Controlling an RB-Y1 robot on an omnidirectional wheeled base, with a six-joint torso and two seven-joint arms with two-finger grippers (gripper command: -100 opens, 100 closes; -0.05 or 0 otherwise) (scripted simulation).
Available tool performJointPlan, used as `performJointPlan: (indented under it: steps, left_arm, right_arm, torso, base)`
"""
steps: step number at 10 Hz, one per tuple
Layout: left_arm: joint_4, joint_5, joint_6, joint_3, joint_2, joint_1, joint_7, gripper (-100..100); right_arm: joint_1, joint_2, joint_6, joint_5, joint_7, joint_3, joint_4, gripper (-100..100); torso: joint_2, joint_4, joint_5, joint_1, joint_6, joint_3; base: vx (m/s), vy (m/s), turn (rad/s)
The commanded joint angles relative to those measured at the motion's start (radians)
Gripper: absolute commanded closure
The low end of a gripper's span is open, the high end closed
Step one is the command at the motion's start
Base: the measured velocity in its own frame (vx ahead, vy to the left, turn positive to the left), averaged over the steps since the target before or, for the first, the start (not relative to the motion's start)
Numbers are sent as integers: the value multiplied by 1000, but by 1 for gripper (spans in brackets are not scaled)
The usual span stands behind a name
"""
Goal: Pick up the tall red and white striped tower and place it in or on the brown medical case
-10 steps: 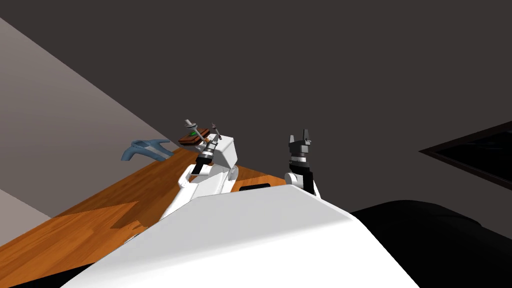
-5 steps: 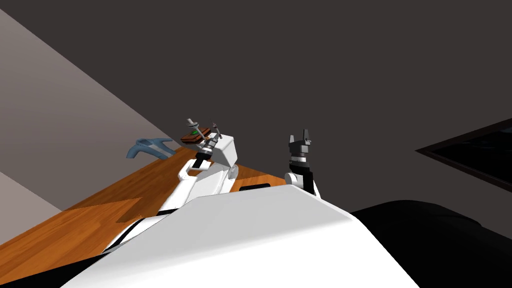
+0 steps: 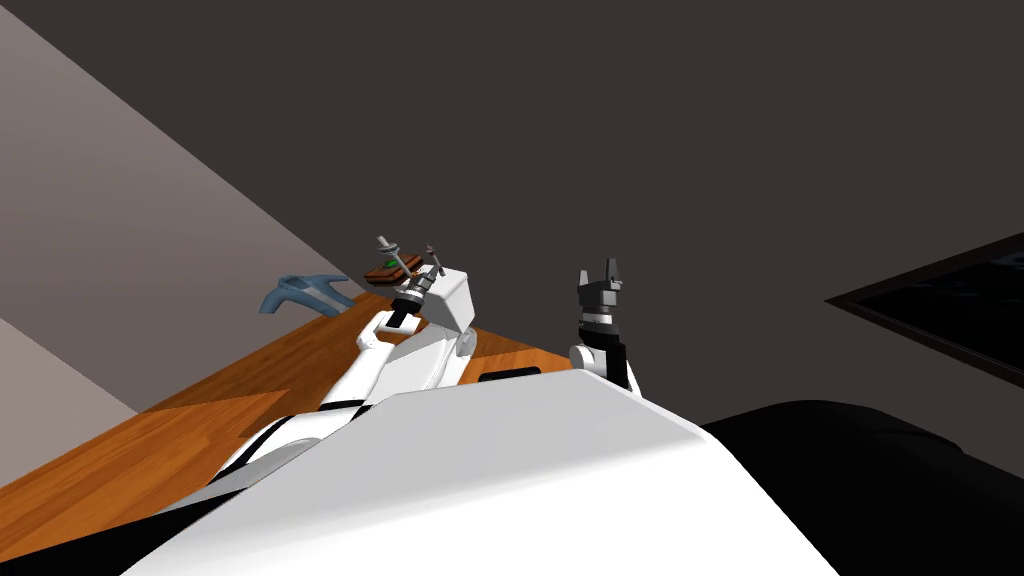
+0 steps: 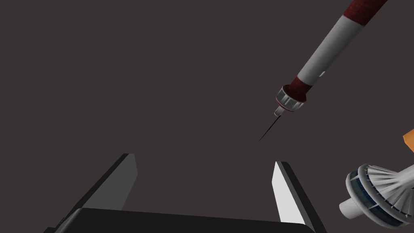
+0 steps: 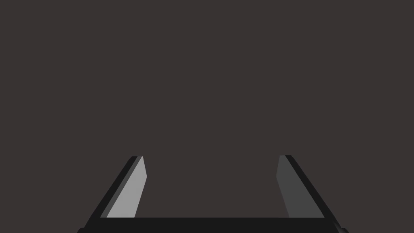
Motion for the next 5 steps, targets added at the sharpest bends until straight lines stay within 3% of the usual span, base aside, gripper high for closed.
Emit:
performJointPlan:
  steps: [1, 2, 3, 4, 5]
  left_arm:
    - [50, -20, 8, -8, 23, -50, -11, -100]
    - [69, -20, 8, -8, 23, -52, -11, -100]
    - [106, -39, 13, -15, 37, -95, -22, -100]
    - [123, -39, 13, -15, 37, -95, -22, -100]
    - [162, -58, 17, -22, 50, -136, -32, -100]
  right_arm:
    - [0, 0, 0, 0, 0, 0, 0, 0]
    - [0, 0, 0, 0, 0, 0, 0, 0]
    - [0, 0, 0, 0, 0, 0, 0, 0]
    - [0, 0, 0, 0, 0, 0, 0, 0]
    - [0, 0, 0, 0, 0, 0, 0, 0]
  torso:
    - [0, 0, 0, 0, 0, 0]
    - [0, 0, 0, 0, 0, 0]
    - [-1, 0, 0, 0, 0, 0]
    - [-1, 0, 0, 0, 0, -1]
    - [-1, 0, 0, 0, 0, -1]
  base:
    - [-19, -27, 37]
    - [-11, -23, 12]
    - [-4, -23, 28]
    - [-1, -16, 16]
    - [-2, -14, 30]
